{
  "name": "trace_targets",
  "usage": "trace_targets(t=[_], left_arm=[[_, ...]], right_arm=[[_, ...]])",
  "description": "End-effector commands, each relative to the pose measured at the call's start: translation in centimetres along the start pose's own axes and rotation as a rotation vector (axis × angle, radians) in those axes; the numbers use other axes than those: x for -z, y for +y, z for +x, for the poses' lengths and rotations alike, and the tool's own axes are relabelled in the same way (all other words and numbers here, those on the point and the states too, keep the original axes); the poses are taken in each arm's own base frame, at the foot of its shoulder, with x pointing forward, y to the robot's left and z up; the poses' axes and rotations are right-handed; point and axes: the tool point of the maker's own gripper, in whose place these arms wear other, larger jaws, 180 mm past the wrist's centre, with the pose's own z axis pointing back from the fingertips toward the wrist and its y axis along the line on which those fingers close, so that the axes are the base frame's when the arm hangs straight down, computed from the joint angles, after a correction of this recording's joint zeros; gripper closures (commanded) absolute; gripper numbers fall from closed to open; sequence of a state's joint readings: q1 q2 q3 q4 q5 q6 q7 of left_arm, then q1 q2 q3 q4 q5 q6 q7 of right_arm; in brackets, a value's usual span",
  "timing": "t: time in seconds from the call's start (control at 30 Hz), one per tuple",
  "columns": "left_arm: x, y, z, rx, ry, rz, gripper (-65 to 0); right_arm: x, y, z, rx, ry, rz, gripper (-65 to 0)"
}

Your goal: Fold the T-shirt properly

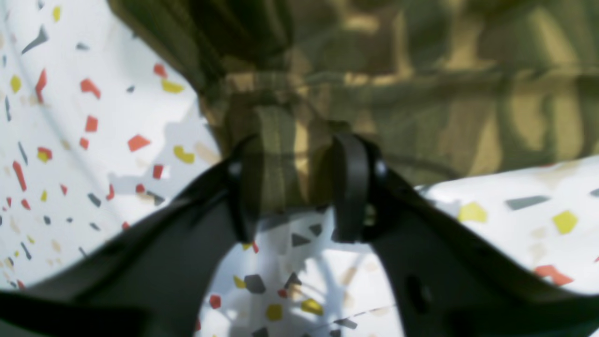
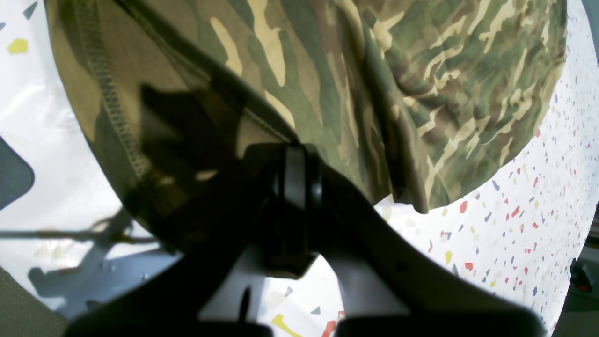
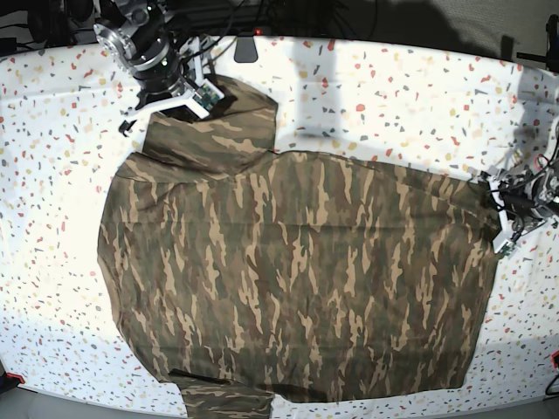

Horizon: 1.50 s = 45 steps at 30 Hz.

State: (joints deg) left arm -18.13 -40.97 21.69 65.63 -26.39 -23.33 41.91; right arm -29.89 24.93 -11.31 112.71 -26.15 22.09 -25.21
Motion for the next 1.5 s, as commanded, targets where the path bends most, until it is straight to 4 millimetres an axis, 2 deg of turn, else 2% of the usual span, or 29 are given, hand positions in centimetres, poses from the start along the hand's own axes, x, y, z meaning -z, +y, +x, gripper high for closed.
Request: trace_targets(t=[0.0,0.17,0.37,0.6,0.8,0.9,1.13,1.37,1.47], left_arm=[[-1.2,1.9,2.0,0.003,-0.058,0.039,-29.0],[-1.3,2.2,2.7,0.004,-0.071,0.044,-29.5],[-1.7,2.7,4.7,0.025,-0.166,0.065,-29.5],[-1.5,2.5,4.4,0.023,-0.157,0.063,-29.5],[-0.6,4.2,2.3,-0.042,-0.114,0.081,-29.5],[-0.6,4.8,2.2,-0.103,-0.103,0.069,-29.4],[-0.8,3.5,3.1,-0.194,-0.115,-0.021,-28.9],[-0.2,2.8,1.1,-0.167,-0.07,-0.024,-28.9],[-0.2,2.8,1.1,-0.168,-0.071,-0.026,-21.1]], right_arm=[[-0.3,-0.7,0.6,-0.001,-0.026,-0.023,0.0],[-0.3,-0.7,0.6,0.0,-0.025,-0.022,0.0],[-0.3,-0.7,0.6,0.0,-0.025,-0.022,0.0],[-0.3,-0.7,0.5,0.0,-0.021,-0.022,0.0],[-0.3,-0.7,0.5,0.0,-0.018,-0.021,0.0],[-0.3,-0.7,0.5,0.0,-0.018,-0.022,0.0],[-0.4,-0.5,0.3,0.0,-0.011,-0.016,0.0],[-0.4,-0.5,0.3,0.0,-0.012,-0.017,0.0],[-0.4,-0.5,0.3,0.0,-0.012,-0.018,0.0]])
